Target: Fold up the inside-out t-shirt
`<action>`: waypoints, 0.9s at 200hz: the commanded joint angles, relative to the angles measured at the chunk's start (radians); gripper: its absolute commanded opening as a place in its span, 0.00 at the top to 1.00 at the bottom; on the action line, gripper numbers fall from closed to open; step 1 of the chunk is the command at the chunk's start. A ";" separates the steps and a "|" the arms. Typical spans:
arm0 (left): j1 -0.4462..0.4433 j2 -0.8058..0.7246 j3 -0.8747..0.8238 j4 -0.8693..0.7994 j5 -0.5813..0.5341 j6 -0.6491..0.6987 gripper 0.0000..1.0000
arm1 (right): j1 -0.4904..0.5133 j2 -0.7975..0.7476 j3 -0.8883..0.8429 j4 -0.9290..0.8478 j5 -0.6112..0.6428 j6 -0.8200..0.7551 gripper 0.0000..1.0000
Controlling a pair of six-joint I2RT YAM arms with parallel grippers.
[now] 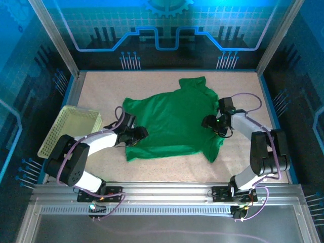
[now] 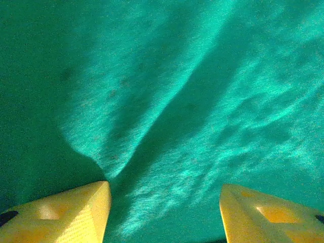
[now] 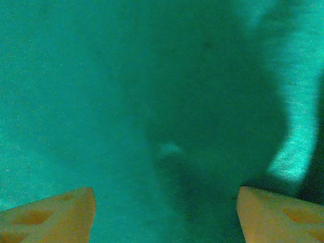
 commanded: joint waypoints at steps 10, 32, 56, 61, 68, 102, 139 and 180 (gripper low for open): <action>-0.004 -0.089 -0.088 -0.029 -0.040 -0.012 0.40 | -0.038 -0.105 -0.142 -0.011 0.068 0.106 0.24; -0.004 -0.166 -0.108 -0.064 -0.050 -0.010 0.38 | -0.035 -0.225 -0.214 -0.044 0.105 0.142 0.23; -0.004 -0.208 -0.016 -0.138 -0.085 0.036 0.36 | 0.025 -0.338 -0.149 -0.131 0.193 0.115 0.23; -0.004 -0.203 0.015 -0.153 -0.092 0.046 0.35 | 0.044 -0.352 -0.121 -0.146 0.224 0.103 0.22; -0.005 -0.187 0.057 -0.163 -0.092 0.060 0.35 | 0.073 -0.360 -0.080 -0.150 0.247 0.078 0.21; -0.005 -0.041 0.225 -0.166 -0.048 0.074 0.35 | 0.120 -0.230 0.106 -0.141 0.178 -0.016 0.21; -0.012 0.078 0.288 -0.152 -0.033 0.067 0.35 | 0.168 -0.036 0.206 -0.138 0.157 -0.052 0.22; -0.013 0.166 0.281 -0.158 -0.028 0.077 0.35 | 0.166 0.093 0.184 -0.111 0.159 -0.016 0.23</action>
